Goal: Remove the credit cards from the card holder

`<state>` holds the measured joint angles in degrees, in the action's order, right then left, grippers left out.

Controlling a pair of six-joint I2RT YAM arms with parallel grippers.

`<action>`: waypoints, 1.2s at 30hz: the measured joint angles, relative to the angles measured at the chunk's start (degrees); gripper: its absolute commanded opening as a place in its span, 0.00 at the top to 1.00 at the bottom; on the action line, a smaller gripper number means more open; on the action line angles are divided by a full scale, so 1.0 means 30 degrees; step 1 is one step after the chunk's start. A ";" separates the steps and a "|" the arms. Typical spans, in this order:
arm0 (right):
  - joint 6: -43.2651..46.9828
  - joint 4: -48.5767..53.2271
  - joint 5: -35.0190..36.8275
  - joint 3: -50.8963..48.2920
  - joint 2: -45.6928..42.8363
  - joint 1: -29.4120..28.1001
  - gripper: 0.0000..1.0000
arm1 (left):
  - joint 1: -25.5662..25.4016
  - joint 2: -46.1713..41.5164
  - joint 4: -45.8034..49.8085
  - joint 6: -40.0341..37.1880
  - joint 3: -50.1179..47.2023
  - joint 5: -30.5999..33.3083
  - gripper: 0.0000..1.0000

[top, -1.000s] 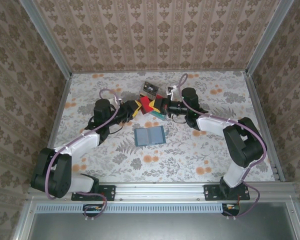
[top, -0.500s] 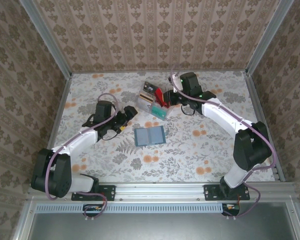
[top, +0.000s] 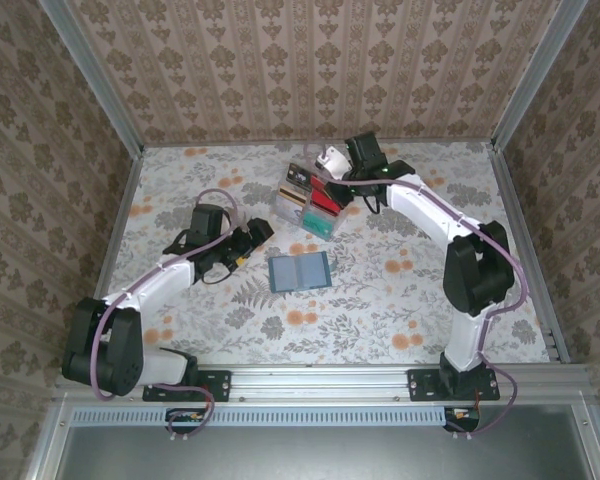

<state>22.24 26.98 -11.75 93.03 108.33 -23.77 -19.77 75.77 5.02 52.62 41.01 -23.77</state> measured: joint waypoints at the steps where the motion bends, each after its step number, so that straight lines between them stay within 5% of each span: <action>1: 0.0255 0.0204 0.0007 0.0138 0.0168 0.0000 1.00 | 0.0000 -0.0007 0.0000 0.0000 -0.0007 0.0000 0.00; 25: 0.2761 0.1945 0.0714 0.2302 0.2718 0.0000 1.00 | 0.0095 0.0000 -0.0036 -0.0153 -0.0087 -0.0772 0.00; 36: 0.3038 0.1945 0.0648 0.2302 0.2812 0.0000 0.78 | 0.0124 0.0000 -0.0051 -0.0503 -0.0146 -0.1158 0.00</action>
<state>31.35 32.82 -9.80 99.94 116.77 -23.77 -19.40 75.77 4.86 51.11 40.58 -27.24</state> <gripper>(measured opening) 0.194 0.993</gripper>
